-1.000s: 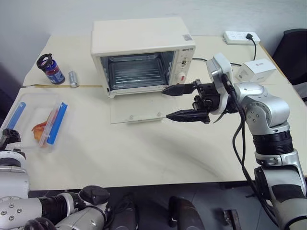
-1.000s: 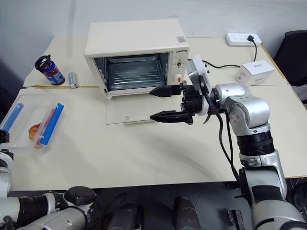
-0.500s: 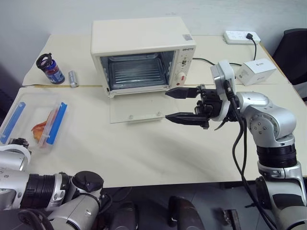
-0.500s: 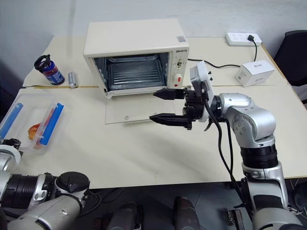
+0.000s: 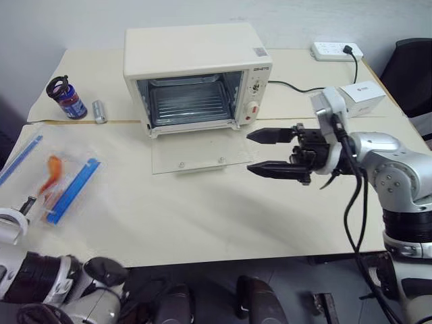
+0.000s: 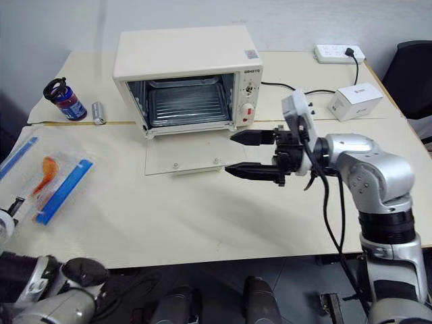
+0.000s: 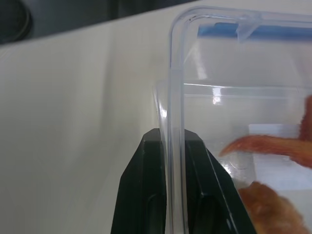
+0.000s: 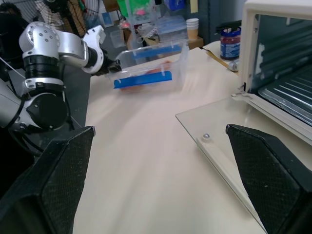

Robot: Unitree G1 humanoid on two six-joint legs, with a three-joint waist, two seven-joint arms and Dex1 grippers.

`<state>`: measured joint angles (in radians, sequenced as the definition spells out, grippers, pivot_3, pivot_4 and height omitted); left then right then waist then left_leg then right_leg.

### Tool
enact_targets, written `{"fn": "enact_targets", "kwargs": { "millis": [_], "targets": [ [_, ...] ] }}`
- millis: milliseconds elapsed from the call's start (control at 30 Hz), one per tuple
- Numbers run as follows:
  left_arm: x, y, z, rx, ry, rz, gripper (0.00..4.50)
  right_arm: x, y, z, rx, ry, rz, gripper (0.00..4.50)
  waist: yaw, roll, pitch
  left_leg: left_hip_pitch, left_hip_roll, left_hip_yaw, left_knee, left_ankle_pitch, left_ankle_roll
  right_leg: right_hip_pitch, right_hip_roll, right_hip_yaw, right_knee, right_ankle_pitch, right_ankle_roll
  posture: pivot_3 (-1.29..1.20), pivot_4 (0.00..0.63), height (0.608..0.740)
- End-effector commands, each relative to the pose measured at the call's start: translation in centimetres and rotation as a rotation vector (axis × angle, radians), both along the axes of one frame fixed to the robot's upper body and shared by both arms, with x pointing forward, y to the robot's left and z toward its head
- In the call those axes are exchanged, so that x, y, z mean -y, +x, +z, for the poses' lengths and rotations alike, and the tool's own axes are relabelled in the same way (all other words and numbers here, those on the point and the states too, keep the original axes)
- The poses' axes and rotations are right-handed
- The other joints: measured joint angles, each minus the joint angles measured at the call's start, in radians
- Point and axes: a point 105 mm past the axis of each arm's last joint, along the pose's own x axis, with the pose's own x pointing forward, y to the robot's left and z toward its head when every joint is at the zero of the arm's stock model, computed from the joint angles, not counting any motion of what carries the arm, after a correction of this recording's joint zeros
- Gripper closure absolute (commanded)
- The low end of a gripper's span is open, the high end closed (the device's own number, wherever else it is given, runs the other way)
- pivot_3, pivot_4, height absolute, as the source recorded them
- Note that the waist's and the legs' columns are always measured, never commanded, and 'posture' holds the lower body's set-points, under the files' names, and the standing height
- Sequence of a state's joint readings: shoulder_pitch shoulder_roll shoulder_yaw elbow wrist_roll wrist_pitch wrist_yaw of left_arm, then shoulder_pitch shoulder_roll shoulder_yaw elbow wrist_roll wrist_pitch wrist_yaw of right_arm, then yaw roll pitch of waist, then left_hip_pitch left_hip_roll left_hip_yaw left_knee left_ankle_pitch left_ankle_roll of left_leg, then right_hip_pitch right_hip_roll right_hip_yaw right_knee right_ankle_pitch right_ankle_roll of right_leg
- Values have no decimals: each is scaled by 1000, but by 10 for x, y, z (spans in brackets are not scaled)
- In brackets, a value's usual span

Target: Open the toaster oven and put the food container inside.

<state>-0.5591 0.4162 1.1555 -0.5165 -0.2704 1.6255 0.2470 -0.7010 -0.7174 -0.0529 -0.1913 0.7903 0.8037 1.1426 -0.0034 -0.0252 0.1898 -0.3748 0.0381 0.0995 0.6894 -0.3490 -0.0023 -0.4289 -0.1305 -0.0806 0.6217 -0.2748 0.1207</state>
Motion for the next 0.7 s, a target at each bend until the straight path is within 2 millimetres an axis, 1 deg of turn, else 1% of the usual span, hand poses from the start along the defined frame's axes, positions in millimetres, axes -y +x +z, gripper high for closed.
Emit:
{"fn": "enact_targets", "kwargs": {
  "millis": [33, 133, 233, 367, 400, 467, 600, 700],
  "targets": [
    [23, 19, 38, 94, 156, -301, 4415, 9, -5, 8, 58, -2, -20, 0, 2, -1, 0, 0, 0, 0, 0, 0, 0, 0, 0, 0, 0, 0, 0, 0, 150, 740],
    [53, 31, 56, 118, 235, -573, 4415, 16, -3, 3, 46, -2, -63, 0, 5, -1, 0, 0, 0, -1, 0, 0, 0, 0, -1, 0, 0, 0, 0, 0, 150, 740],
    [74, 38, 67, 134, 253, -740, 4415, 18, -3, -1, 42, 0, -82, 0, 3, -1, 0, 0, 3, -1, 0, 0, 0, 1, -3, 0, 0, 0, 0, 0, 150, 740],
    [123, 61, 70, 132, 248, -976, 4415, 20, -7, -4, 40, 10, -109, 0, 3, -1, 0, 0, 0, -1, 0, 0, 1, 1, -1, 0, 0, 0, 0, 0, 150, 740],
    [139, 69, 69, 121, 249, -1025, 4415, 22, -8, -5, 41, 15, -119, 0, 5, -1, 0, 0, 0, -1, 0, 0, 1, 1, -1, 0, 0, 0, 0, 0, 150, 740],
    [161, 82, 68, 101, 249, -1083, 4415, 23, -9, -5, 43, 20, -134, 0, 6, -1, 0, 0, -1, -1, 1, 0, 1, 1, -1, 0, 0, 0, 0, 0, 150, 740],
    [196, 108, 65, 47, 230, -1142, 4415, 26, -11, -7, 51, 30, -171, 0, 10, -1, 0, 0, -3, -1, 1, 0, 1, 1, -1, 0, 0, 0, 0, 0, 150, 740],
    [209, 126, 65, -7, 238, -1124, 4415, 30, -13, -7, 59, 40, -206, 0, 10, -2, 0, 0, -3, 1, 0, 0, 1, 1, -1, 0, -1, 0, 0, 0, 150, 740]
  ]
}}
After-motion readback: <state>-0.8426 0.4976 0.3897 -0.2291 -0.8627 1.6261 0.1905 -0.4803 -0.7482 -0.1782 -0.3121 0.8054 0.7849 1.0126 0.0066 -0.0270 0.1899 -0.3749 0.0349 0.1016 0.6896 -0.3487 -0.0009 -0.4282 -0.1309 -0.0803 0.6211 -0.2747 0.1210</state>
